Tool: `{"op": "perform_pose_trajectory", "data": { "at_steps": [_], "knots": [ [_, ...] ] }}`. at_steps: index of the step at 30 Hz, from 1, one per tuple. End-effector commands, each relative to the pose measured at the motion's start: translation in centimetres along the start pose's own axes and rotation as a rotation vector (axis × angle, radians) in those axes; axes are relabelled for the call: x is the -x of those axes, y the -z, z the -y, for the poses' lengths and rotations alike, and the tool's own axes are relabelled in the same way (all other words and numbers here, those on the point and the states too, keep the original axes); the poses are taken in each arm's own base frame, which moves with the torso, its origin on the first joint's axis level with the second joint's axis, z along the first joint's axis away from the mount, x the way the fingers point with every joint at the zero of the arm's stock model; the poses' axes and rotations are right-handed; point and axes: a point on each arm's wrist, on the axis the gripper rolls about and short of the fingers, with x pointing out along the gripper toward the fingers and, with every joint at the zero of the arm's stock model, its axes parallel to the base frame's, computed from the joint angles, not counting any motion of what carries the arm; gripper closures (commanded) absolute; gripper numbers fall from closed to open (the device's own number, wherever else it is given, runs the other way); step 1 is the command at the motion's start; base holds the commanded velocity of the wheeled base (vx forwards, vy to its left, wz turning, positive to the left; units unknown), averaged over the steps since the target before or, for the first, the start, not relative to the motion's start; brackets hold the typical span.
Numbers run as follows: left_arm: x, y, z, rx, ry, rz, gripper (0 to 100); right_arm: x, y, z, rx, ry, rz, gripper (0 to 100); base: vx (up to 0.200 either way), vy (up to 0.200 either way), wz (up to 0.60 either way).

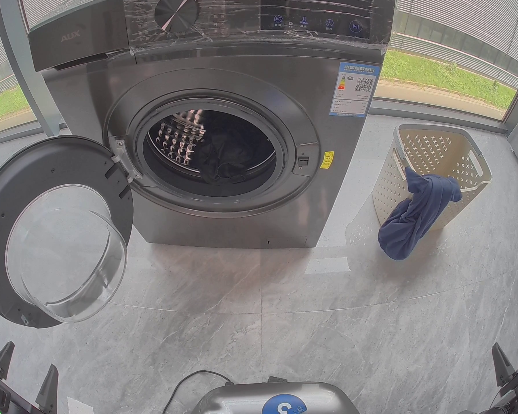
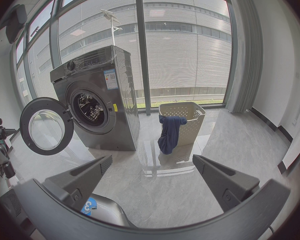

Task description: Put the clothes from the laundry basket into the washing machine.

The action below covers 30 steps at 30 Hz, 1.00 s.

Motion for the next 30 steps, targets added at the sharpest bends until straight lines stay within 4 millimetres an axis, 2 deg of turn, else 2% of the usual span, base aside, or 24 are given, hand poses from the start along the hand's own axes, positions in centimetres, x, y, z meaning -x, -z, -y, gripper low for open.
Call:
{"op": "perform_pose_trajectory", "data": {
  "at_steps": [1, 7, 13, 18, 30],
  "knots": [
    [0.06, 0.62, 0.07, 0.002, -0.035, -0.001, 0, 0.57, 0.25, -0.05, 0.005, -0.004, 0.11, 0, 0.0, 0.0, 0.0],
    [0.07, 0.64, 0.0, 0.031, -0.07, -0.002, 0, 0.58, 0.16, -0.06, -0.004, -0.009, 0.118, 0, 0.0, 0.0, 0.0],
    [0.12, 0.67, 0.1, 0.006, 0.001, 0.004, 0, 0.61, 0.25, -0.38, 0.009, -0.155, 0.102, 0, 0.0, 0.0, 0.0],
    [0.2, 0.68, 0.09, 0.0, -0.01, 0.016, 0, 0.61, 0.31, -0.41, 0.05, -0.162, 0.098, 0, 0.0, 0.0, 0.0],
    [0.19, 0.67, 0.08, 0.009, -0.012, 0.015, 0, 0.6, 0.27, -0.38, 0.011, -0.158, 0.102, 0, 0.0, -0.2, 0.0]
  ]
}}
